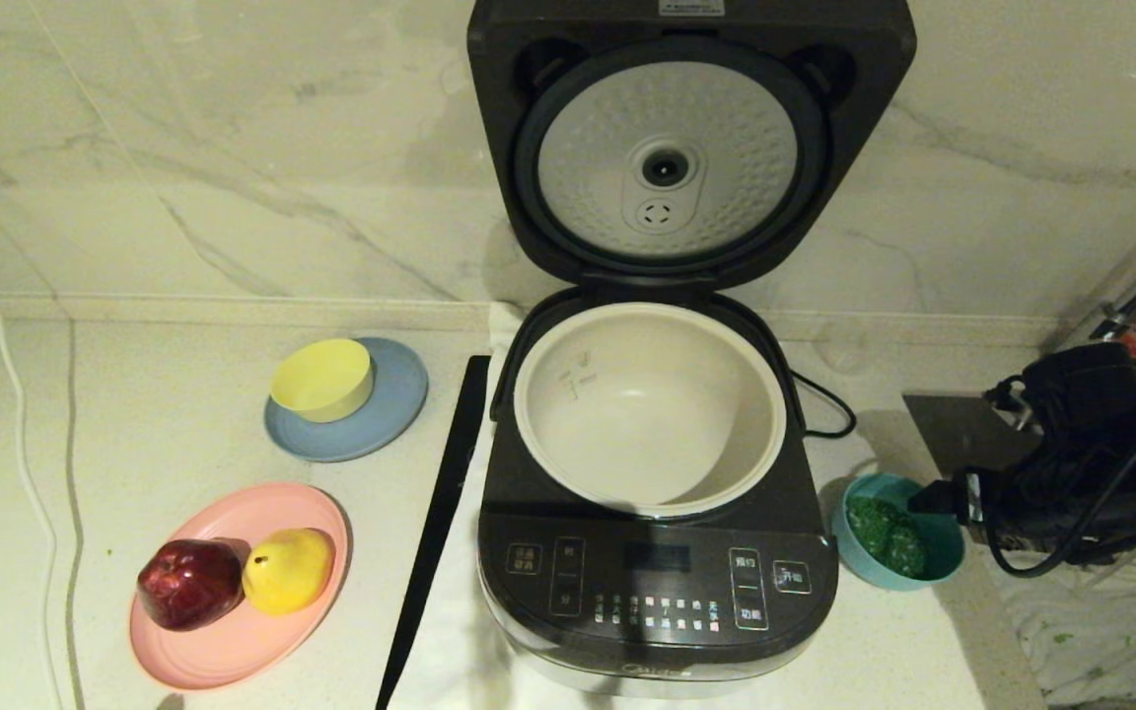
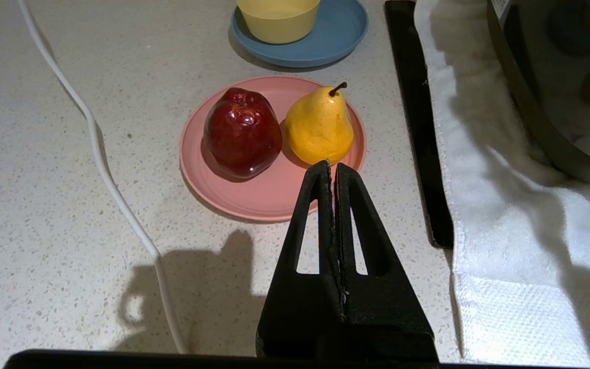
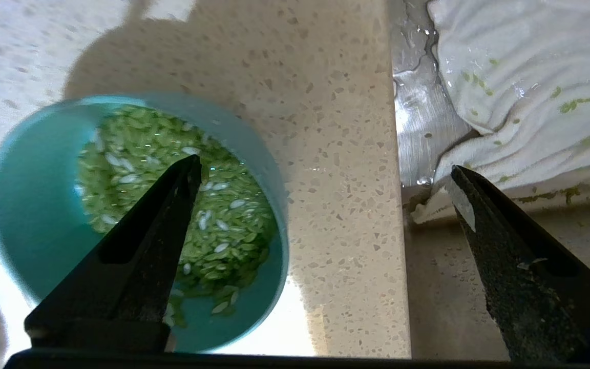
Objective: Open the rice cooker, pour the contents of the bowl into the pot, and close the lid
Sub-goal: Fill a bowl with water from the tap
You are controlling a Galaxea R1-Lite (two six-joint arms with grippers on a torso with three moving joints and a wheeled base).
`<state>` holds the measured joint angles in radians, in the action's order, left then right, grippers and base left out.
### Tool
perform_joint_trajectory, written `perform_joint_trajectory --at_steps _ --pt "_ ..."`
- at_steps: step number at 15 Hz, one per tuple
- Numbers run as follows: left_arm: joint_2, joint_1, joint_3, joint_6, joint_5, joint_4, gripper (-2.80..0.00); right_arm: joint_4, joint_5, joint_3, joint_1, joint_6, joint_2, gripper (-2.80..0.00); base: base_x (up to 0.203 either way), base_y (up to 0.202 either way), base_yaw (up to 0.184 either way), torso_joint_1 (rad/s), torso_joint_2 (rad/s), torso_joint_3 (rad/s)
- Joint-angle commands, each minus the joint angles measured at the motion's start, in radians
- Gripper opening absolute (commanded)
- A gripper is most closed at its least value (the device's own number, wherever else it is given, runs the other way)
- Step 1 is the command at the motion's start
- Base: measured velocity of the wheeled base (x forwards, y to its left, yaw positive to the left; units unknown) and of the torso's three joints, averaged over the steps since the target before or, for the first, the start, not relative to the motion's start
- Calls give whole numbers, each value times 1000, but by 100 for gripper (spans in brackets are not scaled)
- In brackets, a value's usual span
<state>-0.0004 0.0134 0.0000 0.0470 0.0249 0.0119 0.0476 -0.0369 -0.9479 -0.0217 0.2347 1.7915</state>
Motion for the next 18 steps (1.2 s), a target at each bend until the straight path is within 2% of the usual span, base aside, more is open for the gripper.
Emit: perform_joint_trajectory --at_steps 1,12,13,18 --pt "0 0 8 1 0 0 -280 0 2 3 -14 2 28 0 0 0 0 0 0 0" --pt "0 0 8 1 0 0 -280 0 4 9 -26 0 55 0 0 0 0 0 0 0" --pt "0 0 8 1 0 0 -280 0 5 8 -26 2 54 -280 0 0 0 0 0 0" --pt "0 0 8 1 0 0 -280 0 5 12 -26 3 63 -280 0 0 0 0 0 0"
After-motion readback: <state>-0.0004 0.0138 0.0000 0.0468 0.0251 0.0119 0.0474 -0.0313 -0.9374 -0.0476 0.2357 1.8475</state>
